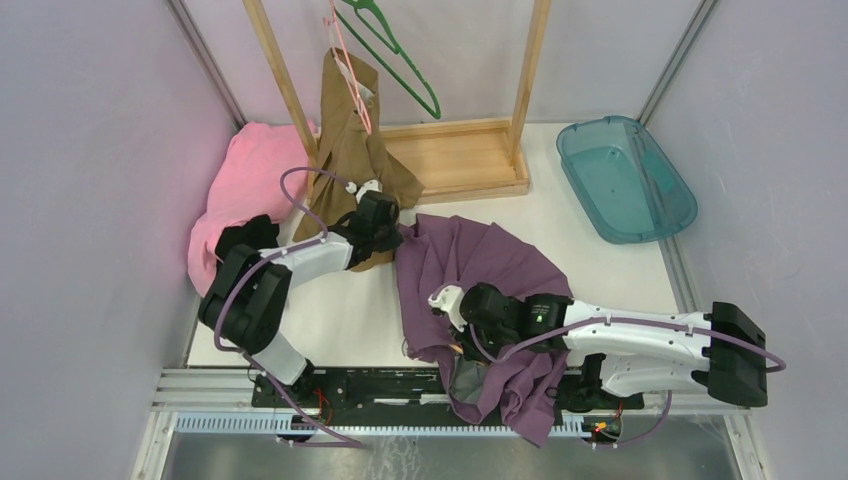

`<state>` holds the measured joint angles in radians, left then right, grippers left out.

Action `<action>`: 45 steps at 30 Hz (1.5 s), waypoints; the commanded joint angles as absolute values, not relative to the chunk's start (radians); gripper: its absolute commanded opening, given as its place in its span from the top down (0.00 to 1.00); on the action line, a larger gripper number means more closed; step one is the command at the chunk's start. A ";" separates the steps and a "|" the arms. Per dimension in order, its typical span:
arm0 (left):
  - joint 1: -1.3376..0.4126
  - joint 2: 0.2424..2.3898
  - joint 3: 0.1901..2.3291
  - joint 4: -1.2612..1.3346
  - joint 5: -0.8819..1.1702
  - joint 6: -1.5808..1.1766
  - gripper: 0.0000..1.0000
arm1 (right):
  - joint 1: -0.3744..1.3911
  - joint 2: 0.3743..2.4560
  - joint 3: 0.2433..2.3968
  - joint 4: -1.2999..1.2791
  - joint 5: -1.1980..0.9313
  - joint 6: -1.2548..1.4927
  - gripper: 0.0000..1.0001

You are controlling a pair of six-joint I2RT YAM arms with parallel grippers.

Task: Place the skirt on the hanger
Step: Hang the skirt on the hanger.

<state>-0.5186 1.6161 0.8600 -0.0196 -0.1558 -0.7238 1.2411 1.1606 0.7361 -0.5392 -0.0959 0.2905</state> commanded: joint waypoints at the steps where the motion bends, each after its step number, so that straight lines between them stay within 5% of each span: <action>1: -0.515 1.534 0.900 -0.038 -0.226 -0.676 0.97 | 1.267 1.126 0.770 -0.517 -0.080 0.291 0.99; 24: -0.367 1.555 1.051 -0.096 -0.189 -0.595 0.97 | 1.365 1.165 0.791 -0.501 -0.059 0.297 0.99; 38: -0.367 1.410 1.000 -0.217 -0.181 -0.597 0.56 | 1.365 1.218 0.876 -0.413 -0.210 0.360 0.99; 45: -0.366 1.293 1.022 -0.297 -0.191 -0.587 0.55 | 1.355 1.141 0.903 -0.408 -0.277 0.417 0.99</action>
<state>-0.3744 1.3769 0.9920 -0.2619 -0.1650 -0.6319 1.3548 1.2182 0.8246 -0.5014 -0.2001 0.3798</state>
